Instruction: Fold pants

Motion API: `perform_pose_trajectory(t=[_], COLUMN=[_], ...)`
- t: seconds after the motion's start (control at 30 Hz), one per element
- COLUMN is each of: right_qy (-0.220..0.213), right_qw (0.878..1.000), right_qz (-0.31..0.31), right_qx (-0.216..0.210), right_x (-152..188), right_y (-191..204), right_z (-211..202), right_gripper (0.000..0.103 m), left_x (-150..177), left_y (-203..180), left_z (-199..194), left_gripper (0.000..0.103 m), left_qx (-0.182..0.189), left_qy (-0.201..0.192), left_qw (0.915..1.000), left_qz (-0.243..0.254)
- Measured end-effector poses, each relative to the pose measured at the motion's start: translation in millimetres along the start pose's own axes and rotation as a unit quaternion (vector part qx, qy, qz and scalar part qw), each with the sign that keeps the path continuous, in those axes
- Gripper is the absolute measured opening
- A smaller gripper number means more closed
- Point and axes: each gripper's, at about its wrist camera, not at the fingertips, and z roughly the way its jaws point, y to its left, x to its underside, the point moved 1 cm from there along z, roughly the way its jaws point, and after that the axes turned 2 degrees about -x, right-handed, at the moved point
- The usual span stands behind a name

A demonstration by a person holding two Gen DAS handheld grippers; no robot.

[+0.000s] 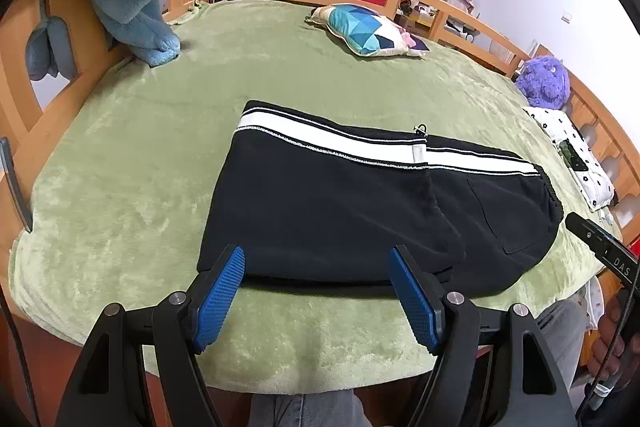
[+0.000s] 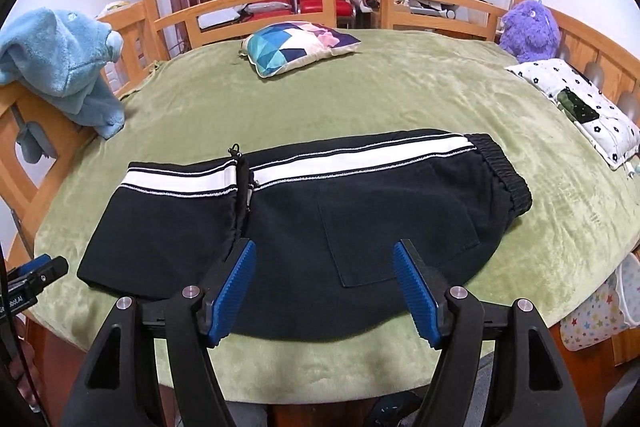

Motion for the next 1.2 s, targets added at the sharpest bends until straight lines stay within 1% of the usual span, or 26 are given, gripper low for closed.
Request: perform_pose_trajectory(t=[0.1,0.2,0.3,0.43,0.57,0.67,0.7,0.83,0.9,0.97,1.03,1.2], right_qy=[0.0,-0.006,-0.012,-0.037,-0.04,-0.028,-0.019,0.004,0.022,0.042,0.051,0.064], right_qw=[1.0,1.0,1.0,0.999,0.998,0.999,0.999,1.0,0.999,0.999,0.998,0.998], right_qz=[-0.002,-0.011,-0.018,-0.024,-0.043,-0.041,-0.039,-0.024,-0.016,-0.008,-0.002,0.002], right_qx=[-0.001,0.003,0.002,0.001,0.005,-0.002,-0.005,-0.013,-0.022,-0.03,-0.032,-0.021], right_x=[0,0,-1,0,1,4,4,7,8,9,10,15], right_y=[2,6,9,10,15,16,16,16,15,13,10,5], right_z=[-2,-5,-7,-9,0,15,21,44,55,68,77,91], right_gripper=[0.071,0.074,0.074,0.074,0.074,0.074,0.074,0.074,0.074,0.074,0.073,0.073], left_x=[0,0,-2,-1,4,12,14,20,21,20,19,17], left_y=[1,2,4,14,32,49,55,78,86,89,93,96], left_z=[-4,-8,-10,-6,14,32,38,57,70,81,91,115], left_gripper=[0.073,0.073,0.075,0.077,0.078,0.078,0.077,0.076,0.075,0.072,0.07,0.07], left_qx=[-0.004,-0.018,-0.03,-0.063,-0.068,-0.075,-0.07,-0.018,0.011,0.013,0.032,0.062], left_qy=[-0.006,-0.014,-0.022,-0.04,-0.028,-0.015,-0.01,0.009,0.028,0.039,0.045,0.062], left_qw=[1.0,0.9997,0.9993,0.9972,0.9971,0.9966,0.997,0.9973,0.9964,0.9956,0.9944,0.9902], left_qz=[-0.004,-0.002,-0.001,-0.006,-0.022,-0.03,-0.033,-0.071,-0.08,-0.085,-0.091,-0.109])
